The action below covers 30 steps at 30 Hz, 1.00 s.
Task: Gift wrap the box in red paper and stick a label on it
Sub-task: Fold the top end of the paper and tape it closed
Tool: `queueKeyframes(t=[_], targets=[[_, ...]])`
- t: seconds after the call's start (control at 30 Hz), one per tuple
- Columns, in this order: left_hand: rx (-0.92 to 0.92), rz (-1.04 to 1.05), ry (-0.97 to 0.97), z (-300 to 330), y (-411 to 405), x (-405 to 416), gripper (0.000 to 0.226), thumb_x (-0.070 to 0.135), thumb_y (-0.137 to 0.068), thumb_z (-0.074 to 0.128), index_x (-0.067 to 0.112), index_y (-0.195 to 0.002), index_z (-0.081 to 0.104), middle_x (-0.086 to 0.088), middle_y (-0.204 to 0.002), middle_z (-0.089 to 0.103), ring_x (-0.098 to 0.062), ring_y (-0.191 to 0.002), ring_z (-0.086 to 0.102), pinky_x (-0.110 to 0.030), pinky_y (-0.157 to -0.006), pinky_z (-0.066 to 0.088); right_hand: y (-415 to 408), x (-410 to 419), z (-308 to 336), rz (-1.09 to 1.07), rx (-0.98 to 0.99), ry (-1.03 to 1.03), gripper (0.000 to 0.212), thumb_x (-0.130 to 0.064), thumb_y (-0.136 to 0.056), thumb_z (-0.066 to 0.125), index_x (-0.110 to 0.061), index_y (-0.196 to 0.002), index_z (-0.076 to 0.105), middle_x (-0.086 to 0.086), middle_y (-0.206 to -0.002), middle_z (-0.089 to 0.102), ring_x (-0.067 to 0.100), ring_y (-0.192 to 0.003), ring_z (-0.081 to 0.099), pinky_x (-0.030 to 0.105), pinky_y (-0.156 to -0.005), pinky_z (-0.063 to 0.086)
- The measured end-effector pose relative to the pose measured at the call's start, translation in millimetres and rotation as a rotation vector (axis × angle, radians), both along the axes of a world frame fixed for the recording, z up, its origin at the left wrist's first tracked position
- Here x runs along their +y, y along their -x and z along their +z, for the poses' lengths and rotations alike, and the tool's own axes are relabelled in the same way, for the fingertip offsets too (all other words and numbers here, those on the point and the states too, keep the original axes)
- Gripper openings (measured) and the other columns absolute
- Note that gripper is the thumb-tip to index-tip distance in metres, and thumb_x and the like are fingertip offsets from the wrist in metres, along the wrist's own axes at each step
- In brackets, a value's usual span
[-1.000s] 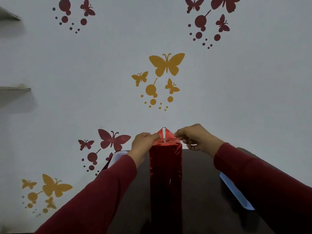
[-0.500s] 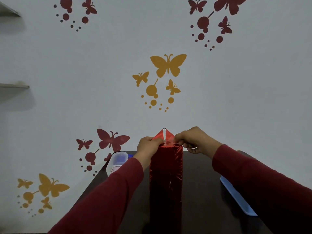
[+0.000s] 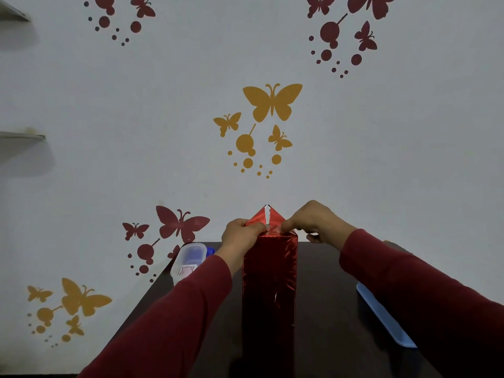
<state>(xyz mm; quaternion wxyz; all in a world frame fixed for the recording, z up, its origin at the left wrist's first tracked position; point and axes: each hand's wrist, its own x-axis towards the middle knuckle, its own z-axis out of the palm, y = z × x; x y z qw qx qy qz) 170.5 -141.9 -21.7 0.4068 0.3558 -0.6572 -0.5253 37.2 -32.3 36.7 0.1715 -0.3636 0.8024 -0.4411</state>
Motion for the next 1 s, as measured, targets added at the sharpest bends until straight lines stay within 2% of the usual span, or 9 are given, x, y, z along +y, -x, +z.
queueKeyframes(t=[0.1,0.23,0.3,0.37,0.43,0.53,0.67,0.8,1.0], targets=[[0.000,0.011,0.007,-2.4,-0.6,-3.4,0.040,0.041,-0.057,0.077,0.015,-0.087,0.074,-0.009,-0.091,0.077,-0.029,-0.090,0.074,-0.048,-0.089,0.060,0.9,5.7,0.6,0.027,-0.069,0.003,0.047,-0.020,-0.066,0.095,-0.013,-0.097,0.060,0.001,-0.089,0.051,0.017,-0.085,0.051,0.032,-0.065,0.046],[0.019,-0.005,0.001,-4.1,-0.7,-3.4,0.042,0.042,-0.056,0.077,0.018,-0.090,0.074,-0.007,-0.092,0.077,-0.027,-0.090,0.075,-0.048,-0.090,0.061,-1.9,10.3,-20.6,0.052,-0.453,0.082,0.042,-0.010,-0.071,0.082,-0.019,-0.109,0.067,-0.003,-0.120,0.064,0.018,-0.105,0.064,0.050,-0.093,0.042],[0.030,-0.012,-0.009,-4.8,-0.1,-2.5,0.039,0.039,-0.059,0.077,0.019,-0.092,0.073,-0.006,-0.093,0.078,-0.026,-0.089,0.075,-0.049,-0.089,0.061,-7.4,7.4,-33.0,0.057,-0.587,0.179,0.027,-0.011,-0.070,0.074,-0.020,-0.095,0.072,-0.005,-0.109,0.069,0.016,-0.096,0.064,0.050,-0.093,0.040],[0.043,-0.002,-0.019,-5.5,-0.8,-1.4,0.038,0.039,-0.060,0.079,0.020,-0.094,0.073,-0.005,-0.093,0.078,-0.025,-0.089,0.075,-0.047,-0.089,0.061,-15.8,6.4,-37.8,0.065,-0.538,0.221,0.012,-0.015,-0.077,0.070,-0.019,-0.088,0.072,-0.006,-0.096,0.069,0.013,-0.087,0.062,0.041,-0.089,0.041],[0.048,0.008,-0.019,-5.8,-1.4,-0.9,0.040,0.039,-0.060,0.081,0.021,-0.095,0.073,-0.003,-0.093,0.077,-0.024,-0.090,0.075,-0.045,-0.089,0.061,-23.3,8.7,-34.2,0.070,-0.453,0.243,0.005,-0.018,-0.088,0.068,-0.014,-0.090,0.072,-0.003,-0.084,0.068,0.010,-0.074,0.060,0.027,-0.069,0.041],[0.037,0.027,0.003,-8.6,0.3,-1.4,0.030,0.034,-0.071,0.082,0.023,-0.098,0.073,-0.002,-0.095,0.077,-0.023,-0.090,0.074,-0.044,-0.089,0.061,-21.7,5.1,-32.1,0.049,-0.427,0.260,0.009,-0.019,-0.088,0.073,-0.011,-0.093,0.069,0.001,-0.084,0.066,0.010,-0.069,0.058,0.025,-0.055,0.034],[0.014,0.065,0.023,-9.2,2.5,-4.0,0.029,0.032,-0.077,0.081,0.021,-0.102,0.073,-0.002,-0.097,0.076,-0.021,-0.090,0.073,-0.042,-0.089,0.061,-21.3,2.5,-35.4,0.042,-0.465,0.226,0.013,-0.024,-0.084,0.074,-0.016,-0.093,0.070,-0.001,-0.083,0.068,0.013,-0.076,0.061,0.029,-0.065,0.038],[0.008,0.075,0.025,-10.2,2.4,-5.7,0.029,0.033,-0.079,0.080,0.021,-0.105,0.073,-0.001,-0.098,0.075,-0.019,-0.091,0.072,-0.038,-0.088,0.060,-18.1,7.8,-41.0,0.079,-0.511,0.236,0.023,-0.025,-0.069,0.072,-0.024,-0.092,0.073,-0.005,-0.096,0.070,0.016,-0.094,0.063,0.047,-0.094,0.040],[0.004,0.087,0.030,-9.8,2.8,-3.1,0.029,0.037,-0.077,0.080,0.024,-0.102,0.074,0.001,-0.098,0.076,-0.018,-0.091,0.072,-0.039,-0.089,0.059,-20.6,4.4,-41.6,0.036,-0.513,0.289,0.015,-0.021,-0.084,0.069,-0.013,-0.096,0.069,0.001,-0.085,0.065,0.015,-0.079,0.060,0.036,-0.082,0.042]])
